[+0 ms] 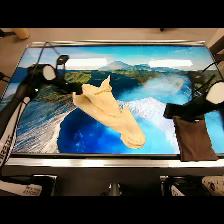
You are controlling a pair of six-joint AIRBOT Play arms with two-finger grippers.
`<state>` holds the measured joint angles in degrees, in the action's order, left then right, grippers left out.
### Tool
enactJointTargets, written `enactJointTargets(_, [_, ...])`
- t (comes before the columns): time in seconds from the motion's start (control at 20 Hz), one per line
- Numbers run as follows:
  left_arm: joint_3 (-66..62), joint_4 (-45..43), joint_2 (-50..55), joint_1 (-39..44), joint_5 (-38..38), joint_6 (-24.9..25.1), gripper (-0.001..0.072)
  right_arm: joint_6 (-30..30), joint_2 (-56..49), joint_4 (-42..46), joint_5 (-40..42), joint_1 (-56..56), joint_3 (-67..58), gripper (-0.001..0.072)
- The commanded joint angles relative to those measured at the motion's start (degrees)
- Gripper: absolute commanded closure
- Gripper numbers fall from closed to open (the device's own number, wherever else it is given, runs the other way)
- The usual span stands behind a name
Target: Fold the shirts.
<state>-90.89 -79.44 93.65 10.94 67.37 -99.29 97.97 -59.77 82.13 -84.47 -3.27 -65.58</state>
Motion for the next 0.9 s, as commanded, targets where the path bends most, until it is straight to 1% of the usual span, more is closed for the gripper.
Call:
enactJointTargets(0.0, [2.9, 13.2, 5.8, -11.7, 1.6, 0.8, -0.0004, -3.9, -4.1, -9.8, 5.8, -0.1, 9.5, 0.0047])
enactJointTargets(0.15, [3.5, 16.5, 10.3, -10.5, 0.4, 2.1, -0.0004, -6.3, -8.9, -12.1, 6.9, -0.1, 11.8, 0.0029])
enactJointTargets(0.3, [3.5, 16.7, 12.3, -7.3, -1.9, 2.3, -0.0001, -9.5, -13.3, -14.7, 7.1, -0.1, 13.0, 0.0014])
enactJointTargets(0.35, [3.5, 16.7, 12.6, -6.5, -2.9, 2.2, 0.0084, -10.6, -14.7, -15.3, 7.8, -0.1, 13.6, 0.0013])
enactJointTargets(0.4, [3.5, 16.7, 12.7, -6.0, -4.2, 2.2, 0.0390, -11.2, -15.8, -15.7, 8.6, -0.1, 14.3, 0.0013])
enactJointTargets(0.45, [3.4, 16.7, 12.5, -5.8, -5.5, 2.2, 0.0575, -11.7, -17.0, -16.2, 8.9, -0.2, 14.4, 0.0014])
enactJointTargets(0.5, [3.1, 16.9, 12.2, -5.9, -5.7, 2.2, 0.0669, -12.8, -18.2, -17.8, 9.3, -0.2, 14.4, 0.0014])
enactJointTargets(0.55, [2.4, 16.9, 12.0, -5.9, -5.7, 2.3, 0.0687, -14.1, -19.2, -20.3, 9.9, -0.2, 14.4, 0.0014])
enactJointTargets(0.65, [1.4, 16.9, 11.0, -5.9, -5.7, 2.9, 0.0689, -15.3, -21.5, -24.2, 11.2, -0.3, 14.4, 0.0015])
enactJointTargets(0.75, [1.1, 16.9, 9.4, -5.6, -5.7, 3.7, 0.0689, -15.4, -23.7, -24.6, 11.7, -3.0, 14.4, 0.0025])
enactJointTargets(0.8, [1.1, 16.9, 8.3, -5.5, -5.7, 4.4, 0.0689, -15.8, -24.9, -24.5, 12.1, -5.6, 14.4, 0.0054])
enactJointTargets(0.85, [1.1, 16.8, 7.0, -5.1, -5.5, 4.4, 0.0689, -15.7, -25.7, -24.2, 13.1, -8.1, 14.4, 0.0151])
